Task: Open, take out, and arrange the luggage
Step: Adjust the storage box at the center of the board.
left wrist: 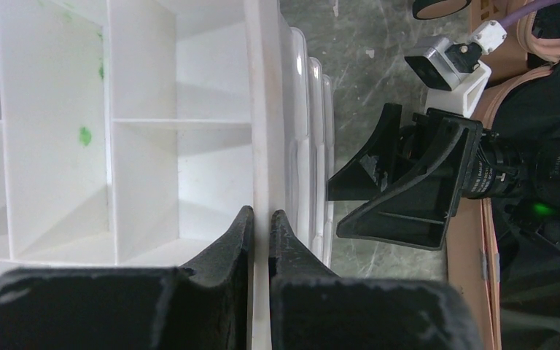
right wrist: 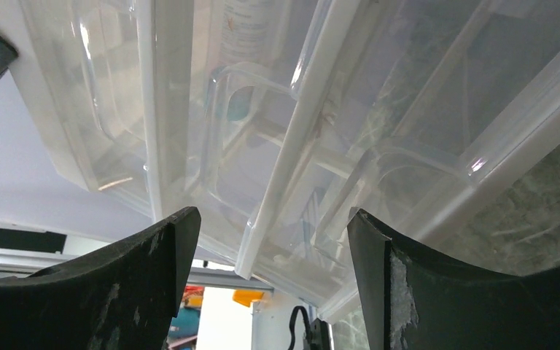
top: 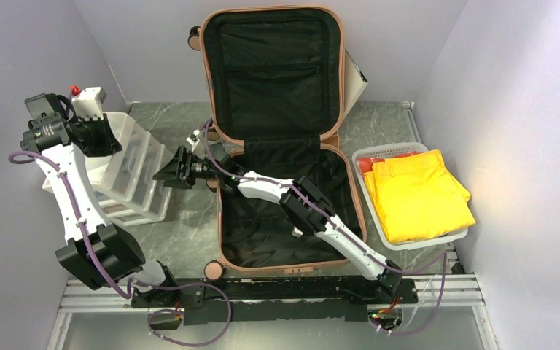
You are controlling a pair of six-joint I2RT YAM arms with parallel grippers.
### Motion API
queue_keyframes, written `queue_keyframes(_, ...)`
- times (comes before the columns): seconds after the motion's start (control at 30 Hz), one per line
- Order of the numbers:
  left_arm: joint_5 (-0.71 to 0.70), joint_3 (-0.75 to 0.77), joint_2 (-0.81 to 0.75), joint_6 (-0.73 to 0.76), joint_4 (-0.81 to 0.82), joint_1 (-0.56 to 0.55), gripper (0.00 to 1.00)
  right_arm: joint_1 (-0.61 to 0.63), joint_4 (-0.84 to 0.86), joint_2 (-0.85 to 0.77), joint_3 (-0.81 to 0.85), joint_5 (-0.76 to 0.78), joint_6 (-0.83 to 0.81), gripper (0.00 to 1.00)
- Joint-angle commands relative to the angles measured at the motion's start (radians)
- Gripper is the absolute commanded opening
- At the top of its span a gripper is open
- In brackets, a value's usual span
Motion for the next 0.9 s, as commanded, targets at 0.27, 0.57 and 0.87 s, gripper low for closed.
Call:
queue_keyframes(0.27,0.011,0.019,-0.075,-0.016,0.094,0.003,0.05,0.012,0.243,0.014,-0.016,0.010,0.178,0.77)
queue_keyframes(0.57,-0.103,0.002,-0.097,-0.024,0.135,0.003,0.05,-0.012,0.270,-0.065,-0.076,-0.026,0.214,0.75)
queue_keyframes(0.87,-0.148,0.000,-0.122,-0.015,0.158,0.003,0.05,-0.027,0.179,-0.104,-0.075,-0.059,0.139,0.74)
